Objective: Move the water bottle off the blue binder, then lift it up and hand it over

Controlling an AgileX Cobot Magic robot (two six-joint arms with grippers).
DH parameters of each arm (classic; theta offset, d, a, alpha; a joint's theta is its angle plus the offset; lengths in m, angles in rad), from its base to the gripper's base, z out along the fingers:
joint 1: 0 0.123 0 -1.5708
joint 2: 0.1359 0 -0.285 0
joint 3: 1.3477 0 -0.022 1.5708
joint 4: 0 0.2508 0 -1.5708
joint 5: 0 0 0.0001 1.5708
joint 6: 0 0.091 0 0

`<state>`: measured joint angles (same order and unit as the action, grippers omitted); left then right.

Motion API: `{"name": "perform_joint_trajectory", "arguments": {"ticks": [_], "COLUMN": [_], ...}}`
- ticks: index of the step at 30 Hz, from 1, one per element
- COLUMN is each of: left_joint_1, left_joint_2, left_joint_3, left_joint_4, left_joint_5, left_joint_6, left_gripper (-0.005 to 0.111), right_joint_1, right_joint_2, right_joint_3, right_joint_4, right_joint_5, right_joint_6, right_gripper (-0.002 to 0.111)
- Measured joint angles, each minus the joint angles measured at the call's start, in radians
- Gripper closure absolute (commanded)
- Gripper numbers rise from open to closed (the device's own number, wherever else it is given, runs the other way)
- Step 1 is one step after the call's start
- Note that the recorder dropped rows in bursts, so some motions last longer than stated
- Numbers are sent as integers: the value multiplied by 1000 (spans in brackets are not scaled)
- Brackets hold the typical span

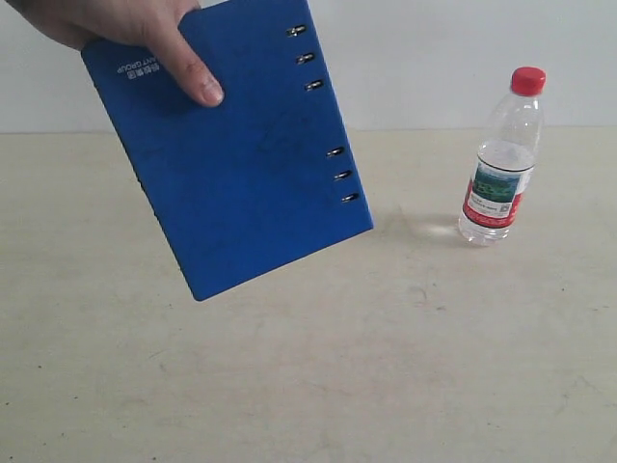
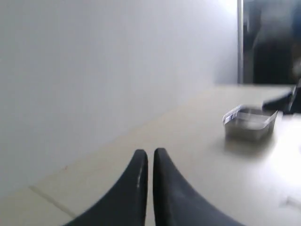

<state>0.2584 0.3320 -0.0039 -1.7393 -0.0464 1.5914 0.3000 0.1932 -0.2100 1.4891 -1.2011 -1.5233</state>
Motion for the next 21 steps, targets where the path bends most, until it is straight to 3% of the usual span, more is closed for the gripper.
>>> {"name": "perform_joint_trajectory", "arguments": {"ticks": [9, 15, 21], "left_joint_1": [0, 0, 0], "left_joint_2": [0, 0, -2], "left_joint_3": [0, 0, 1], "left_joint_4": [0, 0, 0], "left_joint_5": [0, 3, 21], "left_joint_6": [0, 0, 0], "left_gripper": [102, 102, 102], "right_joint_1": [0, 32, 192], "right_joint_2": [-34, -177, -189], "right_joint_3": [-255, -401, -619], "right_joint_4": [-136, -177, -268], "right_joint_5": [-10, -16, -16], "right_joint_6": [-535, -594, -596], "right_gripper": [108, 108, 108]}}
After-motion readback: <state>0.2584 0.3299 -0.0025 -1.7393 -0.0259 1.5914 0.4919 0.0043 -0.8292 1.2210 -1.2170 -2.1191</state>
